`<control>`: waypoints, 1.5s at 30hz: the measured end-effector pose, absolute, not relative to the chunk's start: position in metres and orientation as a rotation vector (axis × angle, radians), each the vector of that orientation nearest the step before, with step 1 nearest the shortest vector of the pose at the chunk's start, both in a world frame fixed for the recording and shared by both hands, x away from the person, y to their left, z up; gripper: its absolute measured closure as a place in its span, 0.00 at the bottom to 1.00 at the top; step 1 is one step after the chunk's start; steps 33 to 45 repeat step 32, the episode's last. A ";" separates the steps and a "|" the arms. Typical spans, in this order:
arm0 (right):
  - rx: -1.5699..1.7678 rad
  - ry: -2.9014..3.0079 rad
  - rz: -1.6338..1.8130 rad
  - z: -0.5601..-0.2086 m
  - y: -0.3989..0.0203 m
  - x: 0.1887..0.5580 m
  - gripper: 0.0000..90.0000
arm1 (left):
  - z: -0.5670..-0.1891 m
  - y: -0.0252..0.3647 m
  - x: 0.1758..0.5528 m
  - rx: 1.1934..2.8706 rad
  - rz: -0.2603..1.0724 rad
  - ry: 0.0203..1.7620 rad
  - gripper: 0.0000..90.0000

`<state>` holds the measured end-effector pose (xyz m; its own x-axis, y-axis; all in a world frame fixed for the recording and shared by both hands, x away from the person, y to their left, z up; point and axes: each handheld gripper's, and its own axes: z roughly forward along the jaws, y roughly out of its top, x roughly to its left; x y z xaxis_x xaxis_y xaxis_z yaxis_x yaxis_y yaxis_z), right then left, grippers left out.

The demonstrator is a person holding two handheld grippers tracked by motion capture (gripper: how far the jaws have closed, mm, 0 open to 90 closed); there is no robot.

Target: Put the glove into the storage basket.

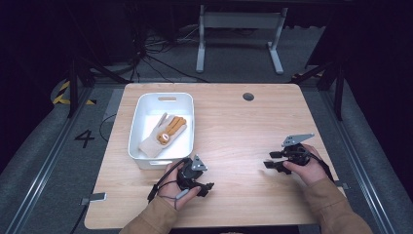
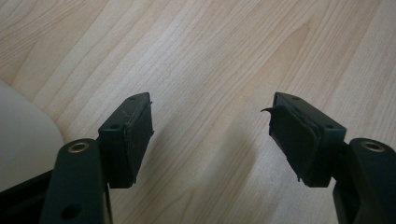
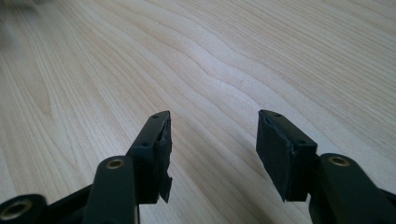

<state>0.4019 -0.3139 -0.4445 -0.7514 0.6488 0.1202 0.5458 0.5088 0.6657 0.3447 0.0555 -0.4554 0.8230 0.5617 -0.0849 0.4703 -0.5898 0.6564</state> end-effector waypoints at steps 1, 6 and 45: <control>1.038 2.601 1.068 -0.447 -0.313 0.402 0.51 | -0.456 0.055 0.345 2.304 0.167 0.751 0.35; 1.040 2.603 1.042 -0.452 -0.311 0.403 0.50 | -0.461 0.052 0.341 2.313 0.179 0.732 0.32; 0.977 2.576 1.056 -0.452 -0.304 0.401 0.49 | -0.466 0.055 0.342 2.320 0.213 0.733 0.30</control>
